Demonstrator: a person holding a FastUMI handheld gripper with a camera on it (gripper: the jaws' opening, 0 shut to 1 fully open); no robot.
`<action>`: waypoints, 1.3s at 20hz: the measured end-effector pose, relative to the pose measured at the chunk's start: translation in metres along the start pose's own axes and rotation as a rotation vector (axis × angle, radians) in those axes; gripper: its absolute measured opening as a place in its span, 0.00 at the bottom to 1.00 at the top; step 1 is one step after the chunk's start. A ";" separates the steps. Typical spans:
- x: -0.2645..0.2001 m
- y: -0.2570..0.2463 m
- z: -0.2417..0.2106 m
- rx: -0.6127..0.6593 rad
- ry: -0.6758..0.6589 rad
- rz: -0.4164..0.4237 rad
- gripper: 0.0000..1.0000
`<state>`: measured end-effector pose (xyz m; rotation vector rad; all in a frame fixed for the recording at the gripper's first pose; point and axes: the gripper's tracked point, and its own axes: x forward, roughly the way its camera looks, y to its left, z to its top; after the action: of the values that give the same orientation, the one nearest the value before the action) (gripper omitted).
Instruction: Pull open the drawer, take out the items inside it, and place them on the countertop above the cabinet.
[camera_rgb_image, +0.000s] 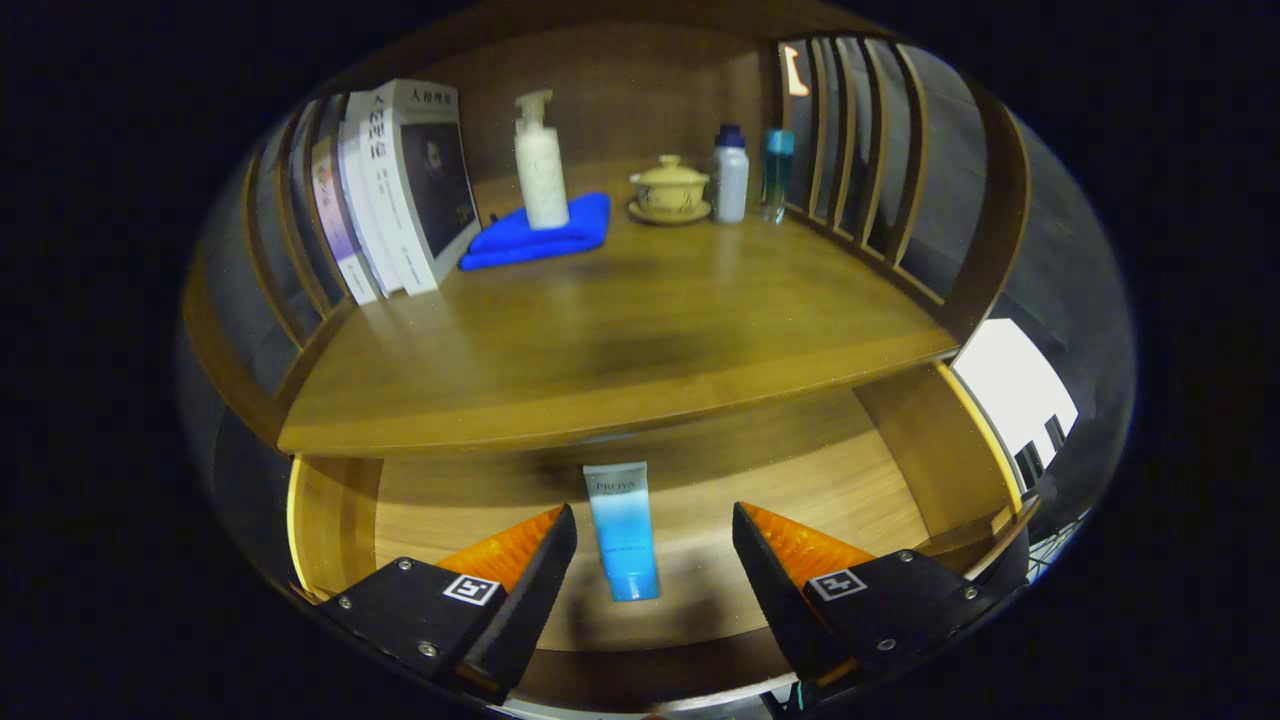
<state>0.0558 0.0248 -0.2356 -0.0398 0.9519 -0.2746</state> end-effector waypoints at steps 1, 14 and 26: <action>0.007 0.004 -0.007 -0.005 0.041 0.009 0.96; 0.044 0.020 -0.048 -0.008 0.275 0.005 0.89; 0.046 0.019 -0.050 0.031 0.268 -0.014 0.46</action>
<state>0.0443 0.0357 -0.3040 0.0189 1.2137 -0.3127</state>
